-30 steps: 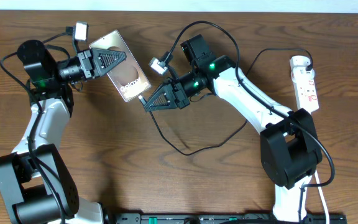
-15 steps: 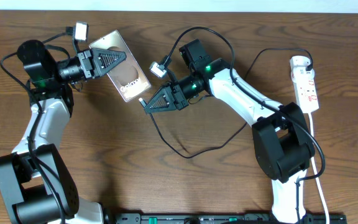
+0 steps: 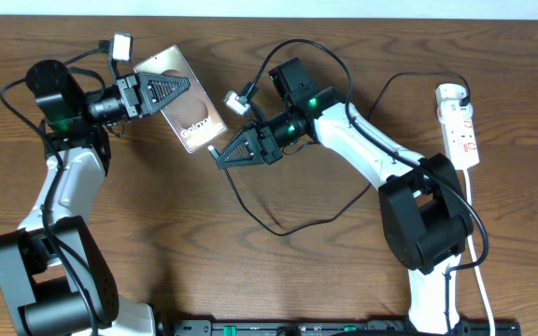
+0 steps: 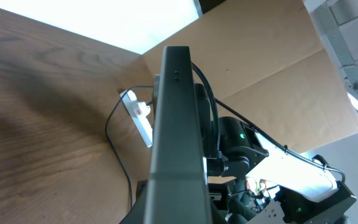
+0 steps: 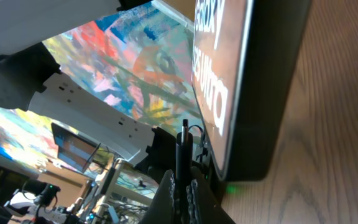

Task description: Plug charger to phone and switch on socket

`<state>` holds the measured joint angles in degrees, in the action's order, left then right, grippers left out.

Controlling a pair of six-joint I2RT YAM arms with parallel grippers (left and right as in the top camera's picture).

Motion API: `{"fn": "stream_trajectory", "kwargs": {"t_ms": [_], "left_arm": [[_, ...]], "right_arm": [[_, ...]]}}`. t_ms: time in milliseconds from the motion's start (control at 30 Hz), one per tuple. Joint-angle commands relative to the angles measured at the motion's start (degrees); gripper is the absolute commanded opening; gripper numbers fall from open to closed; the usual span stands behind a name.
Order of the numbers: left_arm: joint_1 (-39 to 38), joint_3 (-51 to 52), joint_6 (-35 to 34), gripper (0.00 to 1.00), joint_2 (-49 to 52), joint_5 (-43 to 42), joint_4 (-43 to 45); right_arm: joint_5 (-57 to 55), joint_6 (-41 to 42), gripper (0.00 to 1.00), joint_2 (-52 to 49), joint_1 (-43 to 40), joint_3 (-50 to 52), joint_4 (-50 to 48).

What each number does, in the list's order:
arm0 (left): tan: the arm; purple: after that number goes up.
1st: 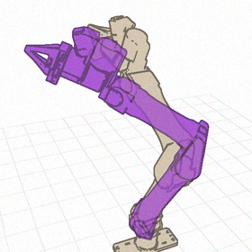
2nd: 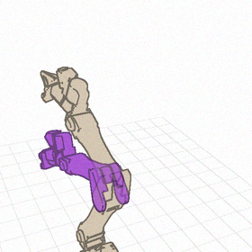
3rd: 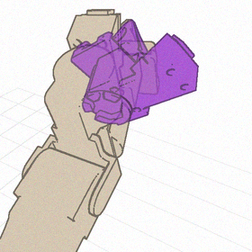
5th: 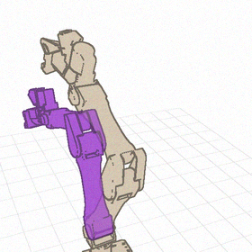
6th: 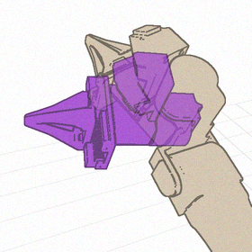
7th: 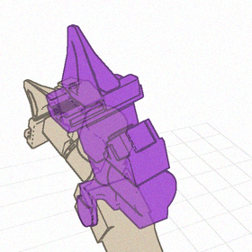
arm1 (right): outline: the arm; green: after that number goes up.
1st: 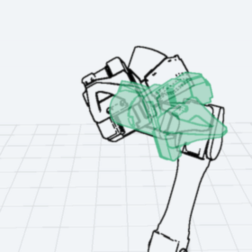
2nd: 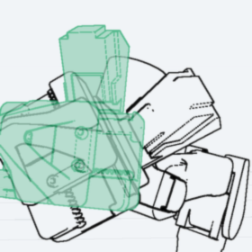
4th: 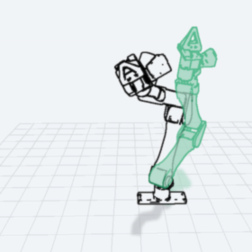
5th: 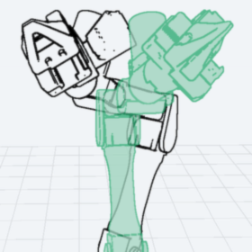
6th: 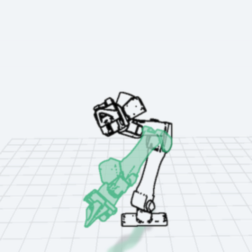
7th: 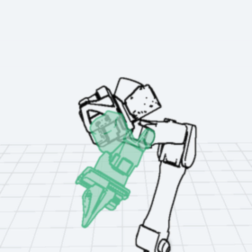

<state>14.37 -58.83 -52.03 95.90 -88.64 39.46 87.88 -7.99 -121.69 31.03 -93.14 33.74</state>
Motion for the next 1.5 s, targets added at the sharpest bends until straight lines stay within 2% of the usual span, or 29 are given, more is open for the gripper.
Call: {"fn": "stream_trajectory", "kwargs": {"t_ms": [0, 933, 1467], "left_arm": [[0.1, -0.3, 0.8, 0.07, -0.7, -1.5, 0.5], [0.0, -0.3, -3.6, 0.07, -0.7, -1.5, 0.5], [-0.4, -0.3, -2.8, 0.07, -0.7, -1.5, 0.5]], "right_arm": [[1.6, -0.9, 0.01, -0.2, -0.6, 0.3, -0.4], [0.2, -0.9, 0.01, -0.2, -0.7, 0.3, -1.2], [1.3, -0.8, 0.01, -0.2, -0.6, 0.3, -1.6]]}}
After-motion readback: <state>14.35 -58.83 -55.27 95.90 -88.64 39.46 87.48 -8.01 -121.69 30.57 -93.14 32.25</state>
